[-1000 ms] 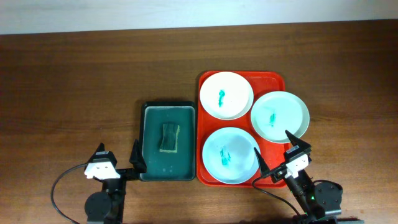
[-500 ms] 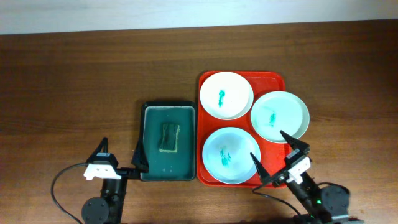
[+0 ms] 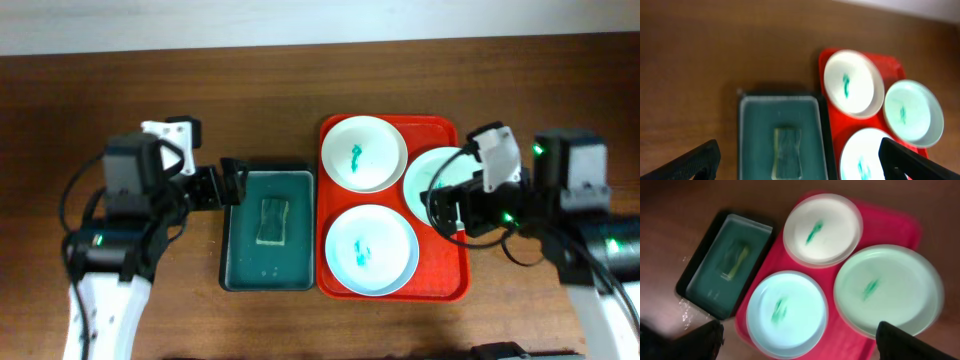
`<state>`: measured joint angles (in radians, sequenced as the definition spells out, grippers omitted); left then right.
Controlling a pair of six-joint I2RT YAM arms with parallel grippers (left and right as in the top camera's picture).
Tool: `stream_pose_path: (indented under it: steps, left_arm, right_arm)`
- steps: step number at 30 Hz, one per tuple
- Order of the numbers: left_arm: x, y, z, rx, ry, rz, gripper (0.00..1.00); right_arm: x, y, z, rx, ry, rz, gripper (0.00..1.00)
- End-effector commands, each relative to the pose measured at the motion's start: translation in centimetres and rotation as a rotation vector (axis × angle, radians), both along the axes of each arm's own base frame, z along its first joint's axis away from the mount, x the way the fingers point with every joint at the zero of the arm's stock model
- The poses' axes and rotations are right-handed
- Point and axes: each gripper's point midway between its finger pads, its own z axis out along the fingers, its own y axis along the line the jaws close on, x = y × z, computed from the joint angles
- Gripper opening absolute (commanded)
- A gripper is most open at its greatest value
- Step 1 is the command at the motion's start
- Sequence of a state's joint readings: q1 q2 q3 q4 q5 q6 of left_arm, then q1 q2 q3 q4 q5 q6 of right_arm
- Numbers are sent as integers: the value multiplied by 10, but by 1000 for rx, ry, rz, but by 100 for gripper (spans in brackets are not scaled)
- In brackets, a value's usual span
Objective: Clean dirty plates on tray and stack at the side
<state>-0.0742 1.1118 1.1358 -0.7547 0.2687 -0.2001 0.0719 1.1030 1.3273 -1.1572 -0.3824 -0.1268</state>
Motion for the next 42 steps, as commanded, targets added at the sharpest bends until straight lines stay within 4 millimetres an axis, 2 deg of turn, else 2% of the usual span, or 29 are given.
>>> stream_pose_path:
  steps: [1,3,4,5,7,8,10,11,12,14,15,17,19,20,21,22,23,24,25,27,30,32,34,37,39,40,41,42]
  left_arm:
    - [5,-34,-47,-96,207,-141,99]
    - [-1,-48,-82,-64,334,-199,100]
    - [-8,-58,-108,-27,426,-241,99]
    - [-13,-64,-130,20,498,-255,95]
    - [-18,-68,-174,147,611,-262,76]
    - [-23,-69,-202,193,700,-217,73]
    - [-33,-73,-234,215,813,-175,66]
    - [-37,-74,-248,222,856,-167,55]
    - [-41,-74,-260,230,895,-155,38]
    - [-44,-74,-274,237,927,-150,13]
    - [-42,-75,-276,236,924,-150,0]
    - [-37,-77,-270,231,910,-151,0]
    - [-29,-80,-252,225,899,-153,0]
    - [-25,-82,-239,224,893,-154,14]
    - [-20,-84,-228,222,880,-157,35]
    - [-13,-86,-216,216,858,-157,69]
    - [-6,-88,-210,213,833,-156,93]
    - [0,-87,-209,222,812,-148,95]
    - [6,-82,-210,252,786,-131,93]
    - [20,-68,-217,337,718,-83,84]
    - [19,-72,-231,331,694,-92,60]
    - [12,-74,-248,333,685,-103,37]
    - [13,-74,-253,327,669,-103,0]
    - [20,-77,-247,334,642,-131,0]
    - [31,-82,-229,333,624,-139,3]
    - [35,-84,-216,332,621,-139,16]
    - [37,-84,-207,332,623,-139,42]
    - [38,-85,-197,335,631,-140,53]
  right_arm:
    - [-2,21,-12,103,125,70,97]
    - [-4,27,-18,143,187,68,93]
    - [-5,26,-19,150,205,51,91]
    - [-7,26,-19,154,208,43,87]
    - [-7,26,-18,179,239,-8,78]
    - [-10,26,-20,191,264,-32,73]
    - [-15,23,-24,175,294,-47,64]
    - [-17,20,-28,161,308,-56,62]
    - [-18,19,-30,153,315,-63,61]
    - [-19,19,-30,152,318,-63,61]
    - [-18,19,-30,153,317,-63,61]
    - [-18,19,-30,152,317,-63,61]
    - [-19,19,-30,152,317,-63,61]
    - [-19,19,-30,152,317,-62,61]
    - [-19,19,-30,152,317,-62,61]
    - [-18,18,-31,149,316,-64,61]
    - [-18,17,-31,142,315,-69,61]
    - [-18,16,-32,137,315,-71,61]
    - [-18,16,-32,136,314,-73,61]
    - [-17,15,-32,133,315,-75,61]
    - [-16,15,-32,134,313,-75,61]
    - [-16,15,-32,134,312,-75,61]
    - [-16,15,-32,134,312,-75,61]
    - [-16,15,-32,134,312,-75,57]
    - [-16,13,-33,126,316,-94,47]
    - [-13,-1,-38,77,321,-185,47]
    - [-12,-11,-39,48,319,-263,47]
    - [-14,-14,-34,50,304,-287,47]
